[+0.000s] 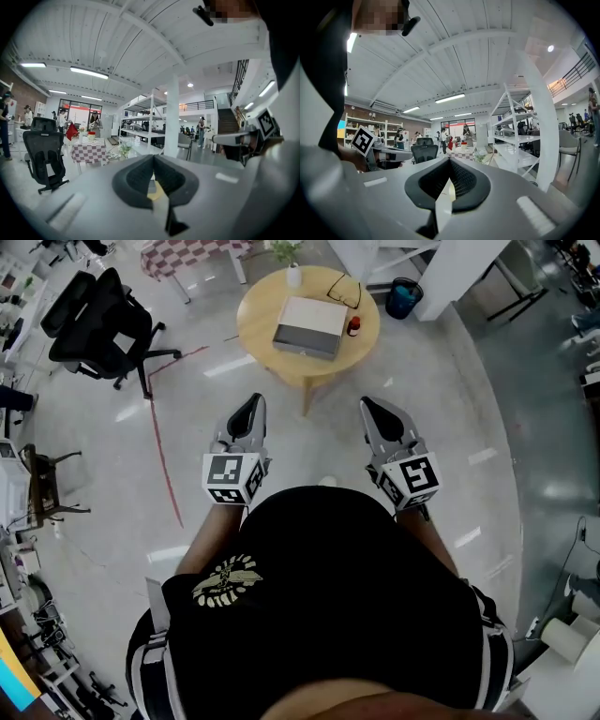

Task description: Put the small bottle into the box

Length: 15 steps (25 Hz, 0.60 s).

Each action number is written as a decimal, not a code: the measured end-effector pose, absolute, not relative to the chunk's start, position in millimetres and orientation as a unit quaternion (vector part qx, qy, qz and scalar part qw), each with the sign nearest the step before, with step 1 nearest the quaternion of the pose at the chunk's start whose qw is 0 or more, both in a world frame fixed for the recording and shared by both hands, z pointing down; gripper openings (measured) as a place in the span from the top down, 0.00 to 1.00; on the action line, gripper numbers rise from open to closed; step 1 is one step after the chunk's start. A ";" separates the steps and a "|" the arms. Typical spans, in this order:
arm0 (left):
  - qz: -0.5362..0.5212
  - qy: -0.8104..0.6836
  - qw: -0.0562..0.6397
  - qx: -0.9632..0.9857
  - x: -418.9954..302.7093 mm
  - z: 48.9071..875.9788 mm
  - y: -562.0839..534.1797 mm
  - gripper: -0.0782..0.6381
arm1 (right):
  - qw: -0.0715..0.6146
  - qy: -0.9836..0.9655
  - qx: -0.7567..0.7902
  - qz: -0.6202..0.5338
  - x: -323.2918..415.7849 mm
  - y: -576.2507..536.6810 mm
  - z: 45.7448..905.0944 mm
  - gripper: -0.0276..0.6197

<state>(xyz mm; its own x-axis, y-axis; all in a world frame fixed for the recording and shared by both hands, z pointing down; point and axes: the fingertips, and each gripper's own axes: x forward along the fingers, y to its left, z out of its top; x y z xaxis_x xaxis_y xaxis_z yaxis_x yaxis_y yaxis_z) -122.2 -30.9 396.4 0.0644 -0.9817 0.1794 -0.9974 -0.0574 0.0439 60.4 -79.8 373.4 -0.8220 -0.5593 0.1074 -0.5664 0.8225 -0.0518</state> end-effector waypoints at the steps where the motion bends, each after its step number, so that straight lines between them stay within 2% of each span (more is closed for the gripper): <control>1: 0.051 -0.685 0.076 0.723 -119.8 394.0 -34.9 0.89 | 0.042 -0.955 0.292 0.041 63.1 -84.5 372.2 0.95; 15: 0.091 -0.710 0.087 0.693 -100.9 400.2 -50.0 0.89 | 0.015 -0.960 0.267 0.082 84.2 -125.2 390.7 0.95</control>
